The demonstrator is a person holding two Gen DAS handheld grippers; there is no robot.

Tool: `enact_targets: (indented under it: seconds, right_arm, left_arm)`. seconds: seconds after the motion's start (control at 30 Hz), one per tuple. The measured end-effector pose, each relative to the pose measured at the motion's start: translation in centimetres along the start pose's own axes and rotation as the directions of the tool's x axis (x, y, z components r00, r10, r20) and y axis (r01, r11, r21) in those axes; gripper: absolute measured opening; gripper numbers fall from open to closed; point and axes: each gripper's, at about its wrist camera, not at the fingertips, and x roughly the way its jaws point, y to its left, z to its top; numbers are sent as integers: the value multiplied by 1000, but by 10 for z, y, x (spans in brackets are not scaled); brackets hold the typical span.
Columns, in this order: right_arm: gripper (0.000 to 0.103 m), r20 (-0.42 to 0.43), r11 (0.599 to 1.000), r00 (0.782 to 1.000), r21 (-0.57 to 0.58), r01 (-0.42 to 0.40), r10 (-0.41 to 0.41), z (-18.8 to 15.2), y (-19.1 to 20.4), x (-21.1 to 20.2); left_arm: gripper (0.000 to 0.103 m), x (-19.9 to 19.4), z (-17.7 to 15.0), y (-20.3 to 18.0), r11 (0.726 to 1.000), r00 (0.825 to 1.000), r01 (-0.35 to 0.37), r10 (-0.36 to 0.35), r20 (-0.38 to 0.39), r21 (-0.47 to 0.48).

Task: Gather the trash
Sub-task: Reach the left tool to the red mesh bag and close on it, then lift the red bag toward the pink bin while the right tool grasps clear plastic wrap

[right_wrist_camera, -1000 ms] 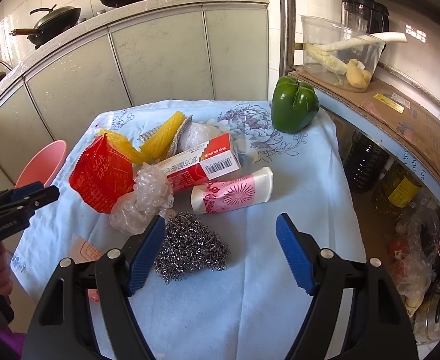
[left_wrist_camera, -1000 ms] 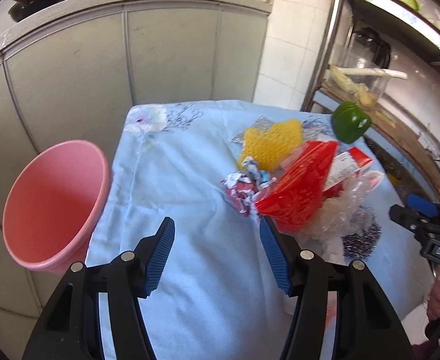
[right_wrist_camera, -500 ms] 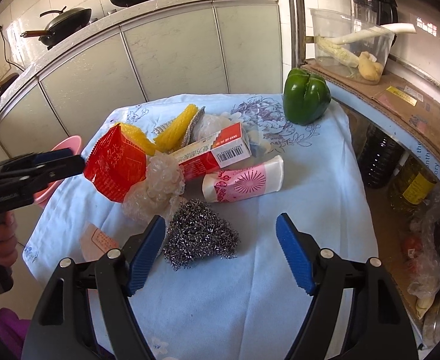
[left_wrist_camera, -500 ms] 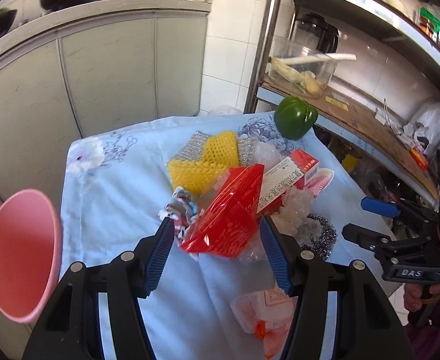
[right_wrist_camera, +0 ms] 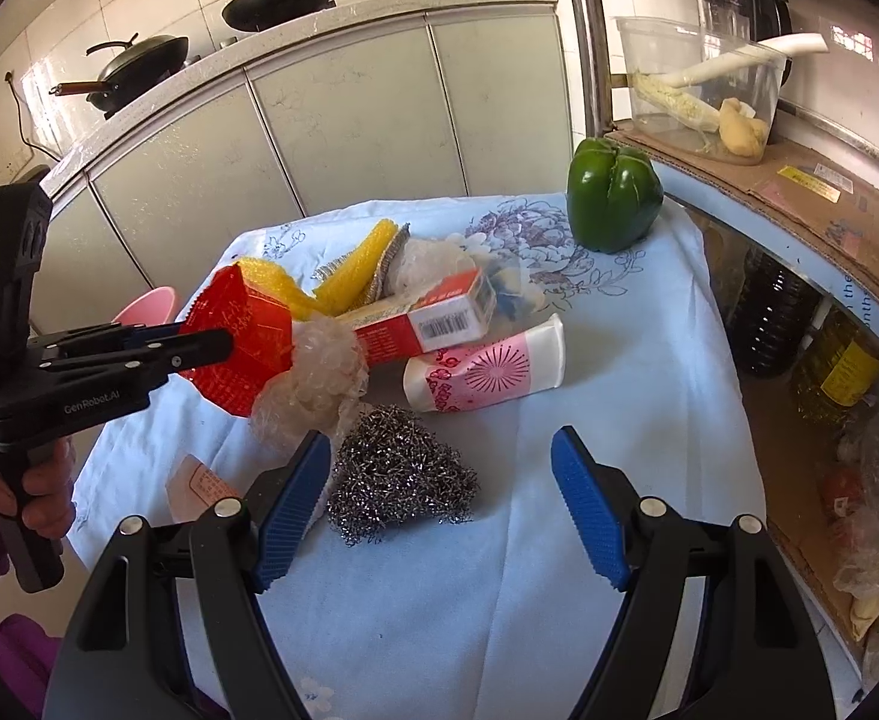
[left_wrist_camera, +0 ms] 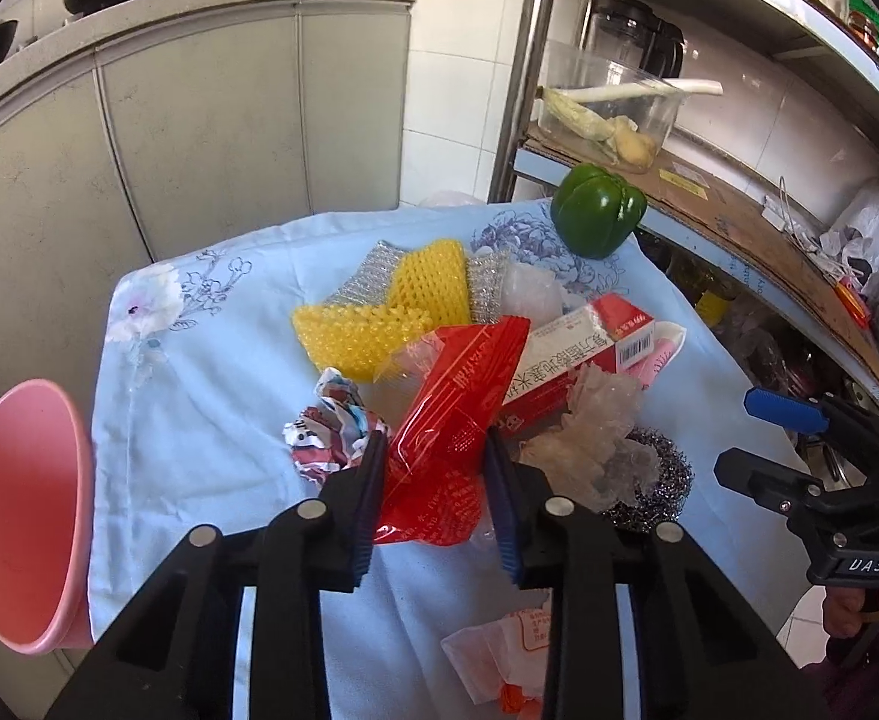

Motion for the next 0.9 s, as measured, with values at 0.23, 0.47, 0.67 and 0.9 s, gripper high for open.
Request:
enact_targets:
  seconds: [0.23, 0.47, 0.67, 0.9]
  right_arm:
    - [73, 47, 1000, 999, -17, -19, 20, 1, 0, -16]
    - [71, 71, 998, 996, -24, -54, 56, 1, 4, -26]
    - [66, 63, 991, 992, -79, -104, 109, 10, 22, -25]
    - [66, 30, 984, 990, -116, -134, 139, 16, 40, -12]
  left_arm:
    - [27, -37, 2, 11, 997, 996, 22, -15, 84, -78]
    - [25, -72, -5, 23, 989, 989, 36, -16, 145, -142]
    - [25, -100, -14, 40, 977, 980, 34, 8, 197, -208]
    - [25, -119, -32, 66, 957, 973, 26, 43, 227, -290]
